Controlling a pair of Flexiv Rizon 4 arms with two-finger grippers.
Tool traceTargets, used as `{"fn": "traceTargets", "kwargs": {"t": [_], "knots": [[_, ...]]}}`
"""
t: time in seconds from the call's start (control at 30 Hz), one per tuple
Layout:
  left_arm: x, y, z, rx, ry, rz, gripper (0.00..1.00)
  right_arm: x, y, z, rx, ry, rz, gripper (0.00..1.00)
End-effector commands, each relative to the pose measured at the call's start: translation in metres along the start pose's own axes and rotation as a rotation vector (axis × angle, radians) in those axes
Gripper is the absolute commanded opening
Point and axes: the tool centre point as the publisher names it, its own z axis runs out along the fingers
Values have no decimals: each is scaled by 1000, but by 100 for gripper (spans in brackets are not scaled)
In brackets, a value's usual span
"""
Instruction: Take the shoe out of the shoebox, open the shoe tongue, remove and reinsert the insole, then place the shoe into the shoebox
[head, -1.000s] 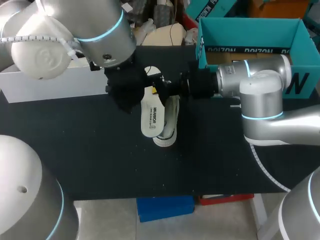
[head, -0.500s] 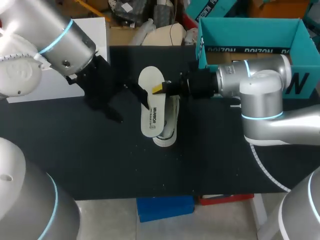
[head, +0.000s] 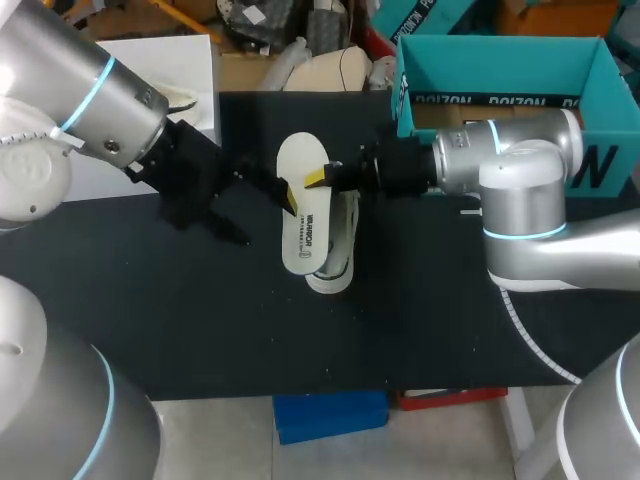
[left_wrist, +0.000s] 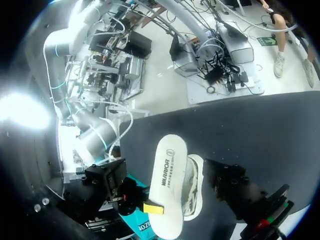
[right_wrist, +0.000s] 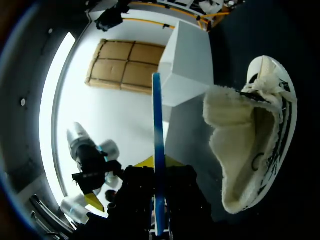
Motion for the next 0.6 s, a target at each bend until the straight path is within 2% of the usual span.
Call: {"fn": "traceTargets", "kwargs": {"t": [0.03,0.23,0.37,0.6], "knots": [[26,-7,-2,-79,-254,50,100,0,0,1,-2,-2,1,0],[46,2,-6,-138,-368,73,100,0,0,1,-2,-2,1,0],[54,8,1,-158,-359,93,100,0,0,1,-2,-2,1,0],[54,8,1,-158,-359,93,100,0,0,1,-2,-2,1,0]]}}
